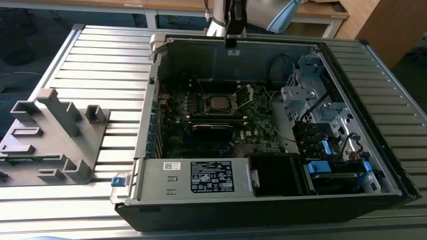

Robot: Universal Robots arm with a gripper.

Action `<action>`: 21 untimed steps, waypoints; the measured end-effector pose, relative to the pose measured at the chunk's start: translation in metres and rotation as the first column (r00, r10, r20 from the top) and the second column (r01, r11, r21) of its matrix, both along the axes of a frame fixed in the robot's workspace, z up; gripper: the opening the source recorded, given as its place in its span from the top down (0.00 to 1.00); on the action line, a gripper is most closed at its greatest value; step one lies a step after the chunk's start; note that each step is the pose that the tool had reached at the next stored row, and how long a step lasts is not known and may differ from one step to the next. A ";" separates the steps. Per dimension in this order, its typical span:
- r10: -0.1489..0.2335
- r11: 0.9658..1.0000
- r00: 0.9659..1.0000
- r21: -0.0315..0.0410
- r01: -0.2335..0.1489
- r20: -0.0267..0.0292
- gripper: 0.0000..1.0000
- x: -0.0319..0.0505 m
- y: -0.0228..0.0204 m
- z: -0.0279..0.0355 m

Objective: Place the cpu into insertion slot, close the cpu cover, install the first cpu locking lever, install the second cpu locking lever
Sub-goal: 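Place the cpu into insertion slot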

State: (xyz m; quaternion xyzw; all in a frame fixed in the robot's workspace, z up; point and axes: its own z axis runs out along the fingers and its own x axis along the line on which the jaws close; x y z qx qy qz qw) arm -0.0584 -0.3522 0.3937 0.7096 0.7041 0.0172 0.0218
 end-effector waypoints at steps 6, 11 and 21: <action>0.000 1.000 1.000 0.000 0.000 0.000 0.89 0.0000 0.0000 -0.0109; 0.000 1.000 1.000 0.000 0.000 -0.001 0.89 0.0000 0.0000 -0.0199; 0.000 1.000 1.000 0.000 0.000 -0.001 0.89 0.0000 0.0000 -0.0381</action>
